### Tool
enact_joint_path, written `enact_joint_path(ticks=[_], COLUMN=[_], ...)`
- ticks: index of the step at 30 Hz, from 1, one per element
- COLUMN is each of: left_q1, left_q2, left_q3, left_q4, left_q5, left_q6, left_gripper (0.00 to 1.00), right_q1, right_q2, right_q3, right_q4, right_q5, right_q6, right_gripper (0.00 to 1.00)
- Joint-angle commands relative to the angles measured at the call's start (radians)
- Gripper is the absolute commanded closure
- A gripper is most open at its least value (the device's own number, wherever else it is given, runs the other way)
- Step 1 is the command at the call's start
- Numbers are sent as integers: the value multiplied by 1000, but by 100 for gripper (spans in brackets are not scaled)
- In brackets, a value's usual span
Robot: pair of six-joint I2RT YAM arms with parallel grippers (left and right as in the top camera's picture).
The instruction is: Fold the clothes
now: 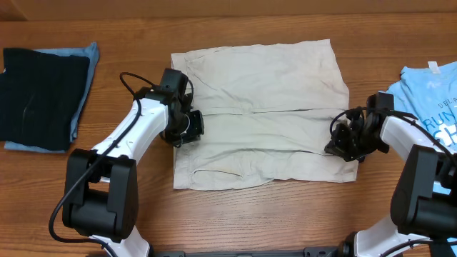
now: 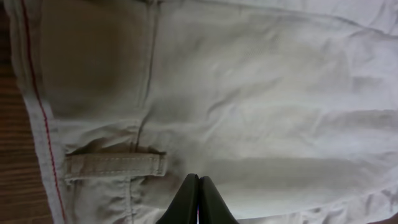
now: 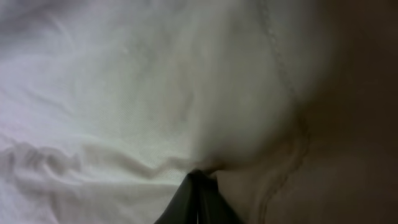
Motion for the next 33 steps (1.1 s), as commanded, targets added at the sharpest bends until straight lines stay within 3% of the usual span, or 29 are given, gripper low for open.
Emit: enact_joint_path(ticks=[1,8,11,17,20,25,27,29,33], left_q1=[0,1,2,2,0,14,26,38,41], left_q2=[-4,-4,-5,-40,-45,-45,-45,-45,-45], left_q3=[-43,-121,-93,148,156,154,154,151,139], left_q4=[18,34,26,-187,-219,-319,-344,-367,-356], left_q5=[-77,-110,-111,-160,-160,-175,-179,-209,-216], left_q6=[-8,-15,-19,-21,-22,-29,-47,-74,-93], left_gripper=[96,96,96,96,96,96,96,96,91], right_q1=[-2,-2,-2,-4,-3,-10,-16,-28,-53], right_q2=[0,0,0,0,0,-13,-34,-56,-59], right_q3=[-51,-132,-124,-3,76,208,214,214,203], right_q4=[46,89,98,-58,-107,-286,-330,-390,-492], right_q5=[135,333,335,304,183,178,180,230,360], right_q6=[57,206,206,216,174,150,153,173,289], right_gripper=[95,95,95,96,95,90,87,72,60])
